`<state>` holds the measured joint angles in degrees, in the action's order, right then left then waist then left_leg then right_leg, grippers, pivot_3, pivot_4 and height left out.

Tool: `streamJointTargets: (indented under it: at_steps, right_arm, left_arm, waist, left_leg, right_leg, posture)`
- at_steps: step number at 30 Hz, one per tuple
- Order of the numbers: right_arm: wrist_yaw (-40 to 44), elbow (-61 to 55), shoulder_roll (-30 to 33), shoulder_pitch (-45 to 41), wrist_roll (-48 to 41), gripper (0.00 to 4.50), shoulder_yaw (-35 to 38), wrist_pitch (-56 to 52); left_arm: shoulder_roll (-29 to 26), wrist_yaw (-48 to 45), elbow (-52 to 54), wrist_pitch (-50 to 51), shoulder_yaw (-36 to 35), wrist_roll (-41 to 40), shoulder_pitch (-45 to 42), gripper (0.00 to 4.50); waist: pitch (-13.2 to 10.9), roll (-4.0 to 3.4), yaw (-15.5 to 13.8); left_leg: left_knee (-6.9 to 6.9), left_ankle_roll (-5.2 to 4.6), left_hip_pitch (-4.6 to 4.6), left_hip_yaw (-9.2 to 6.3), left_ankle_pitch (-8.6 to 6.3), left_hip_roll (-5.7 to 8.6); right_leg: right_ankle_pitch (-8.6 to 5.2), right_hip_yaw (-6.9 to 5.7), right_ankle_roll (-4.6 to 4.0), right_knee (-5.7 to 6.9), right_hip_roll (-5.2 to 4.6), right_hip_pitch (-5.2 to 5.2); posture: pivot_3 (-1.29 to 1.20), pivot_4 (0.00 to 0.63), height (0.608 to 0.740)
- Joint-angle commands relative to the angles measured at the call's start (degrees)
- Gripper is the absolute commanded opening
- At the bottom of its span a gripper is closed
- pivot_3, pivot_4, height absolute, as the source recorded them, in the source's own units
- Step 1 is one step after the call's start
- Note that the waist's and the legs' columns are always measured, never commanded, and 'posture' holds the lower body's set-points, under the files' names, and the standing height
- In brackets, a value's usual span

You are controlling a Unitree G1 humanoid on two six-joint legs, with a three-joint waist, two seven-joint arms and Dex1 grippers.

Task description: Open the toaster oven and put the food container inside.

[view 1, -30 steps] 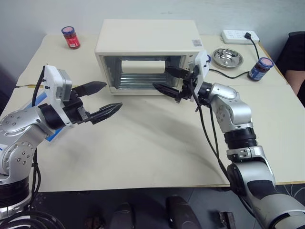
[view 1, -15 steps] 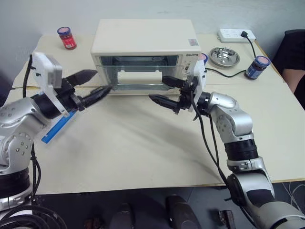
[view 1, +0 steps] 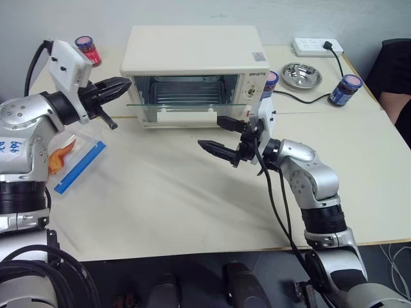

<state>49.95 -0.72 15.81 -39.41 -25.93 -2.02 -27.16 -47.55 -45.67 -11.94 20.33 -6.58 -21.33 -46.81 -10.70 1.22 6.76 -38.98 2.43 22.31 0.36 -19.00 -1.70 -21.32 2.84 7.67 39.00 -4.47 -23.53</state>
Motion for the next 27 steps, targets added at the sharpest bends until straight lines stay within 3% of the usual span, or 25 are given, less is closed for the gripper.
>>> streamJointTargets:
  at_steps: [1, 8, 15, 21, 27]
  right_arm:
    - [0.09, -4.18, -0.96, 0.09, -2.08, 4.50, -0.40, 0.44]
    - [-2.38, -7.29, 1.17, 3.02, -1.85, 4.50, 2.06, -0.58]
    - [-3.67, -13.33, 12.05, 12.27, -3.29, 4.50, 9.83, -4.81]
    - [-4.25, -21.07, 18.92, 19.36, -10.14, 4.50, 17.17, -10.86]
    - [-7.89, -25.88, 19.60, 19.86, -16.04, 4.50, 20.03, -14.93]
  left_arm:
    - [0.04, -3.67, -2.09, -3.63, 1.81, 2.69, -1.85, 0.05]
    - [1.46, -7.28, -4.01, -5.86, 3.81, 5.01, -2.10, 0.05]
    - [2.09, -9.35, 1.61, -4.33, 4.22, 4.54, 1.99, 0.05]
    - [3.61, -7.91, 7.77, -3.71, 6.19, 6.53, 9.07, 0.05]
    - [8.47, 0.51, 5.71, -2.72, 9.61, 13.53, 10.47, 0.05]
  waist:
    - [0.00, 0.00, 0.13]
    - [0.00, 0.00, -0.04]
    - [0.00, 0.00, -1.31]
    - [0.00, 0.00, -2.11]
    - [0.00, 0.01, -2.90]
  left_leg:
    - [0.00, 0.00, 0.00, 0.00, 0.00, 0.00]
    - [-0.04, 0.00, 0.01, -0.03, 0.00, -0.04]
    - [-0.10, -0.03, 0.04, -0.10, -0.01, -0.04]
    - [-0.12, -0.05, 0.03, -0.06, -0.02, -0.06]
    - [-0.19, -0.05, -0.02, -0.03, -0.01, -0.04]
  right_leg:
    - [0.00, -0.06, 0.00, 0.00, -0.02, -0.01]
    - [0.00, -0.19, 0.00, 0.07, -0.11, -0.01]
    - [0.00, -0.21, 0.00, 0.08, -0.25, 0.05]
    - [0.00, -0.16, 0.00, 0.04, -0.20, 0.09]
    - [0.00, -0.10, 0.00, -0.04, -0.12, 0.11]
  posture:
    - [0.00, 0.150, 0.740]
    - [0.00, 0.150, 0.740]
    - [0.00, 0.150, 0.740]
    - [0.00, 0.150, 0.740]
    - [0.00, 0.150, 0.740]
